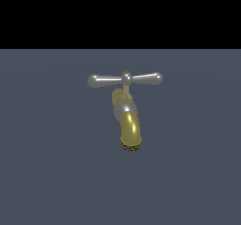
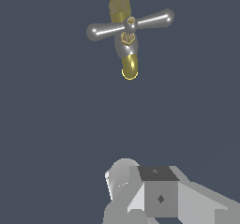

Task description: Turn on the faucet by rotating a designated handle.

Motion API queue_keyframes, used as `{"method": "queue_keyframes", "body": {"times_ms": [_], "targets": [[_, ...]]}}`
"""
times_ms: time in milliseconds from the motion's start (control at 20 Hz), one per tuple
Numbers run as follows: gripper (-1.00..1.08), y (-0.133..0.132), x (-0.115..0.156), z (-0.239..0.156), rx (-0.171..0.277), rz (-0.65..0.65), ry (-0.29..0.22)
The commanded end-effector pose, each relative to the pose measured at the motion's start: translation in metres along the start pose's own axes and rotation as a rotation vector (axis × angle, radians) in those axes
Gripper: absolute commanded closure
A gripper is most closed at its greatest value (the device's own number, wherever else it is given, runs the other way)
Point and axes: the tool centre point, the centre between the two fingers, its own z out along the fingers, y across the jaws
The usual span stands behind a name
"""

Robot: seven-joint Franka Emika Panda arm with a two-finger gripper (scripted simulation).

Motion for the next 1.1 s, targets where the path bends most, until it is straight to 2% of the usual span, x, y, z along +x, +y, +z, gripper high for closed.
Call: {"method": "queue_keyframes", "body": {"times_ms": [0, 450, 1050], "targets": [[1.08, -0.005, 0.003, 0.005, 0.001, 0.022, 0.0], [1.08, -0.032, 0.023, 0.033, 0.007, 0.165, 0.001], [1.08, -0.077, 0.07, 0.086, 0.02, 0.429, 0.003]]}}
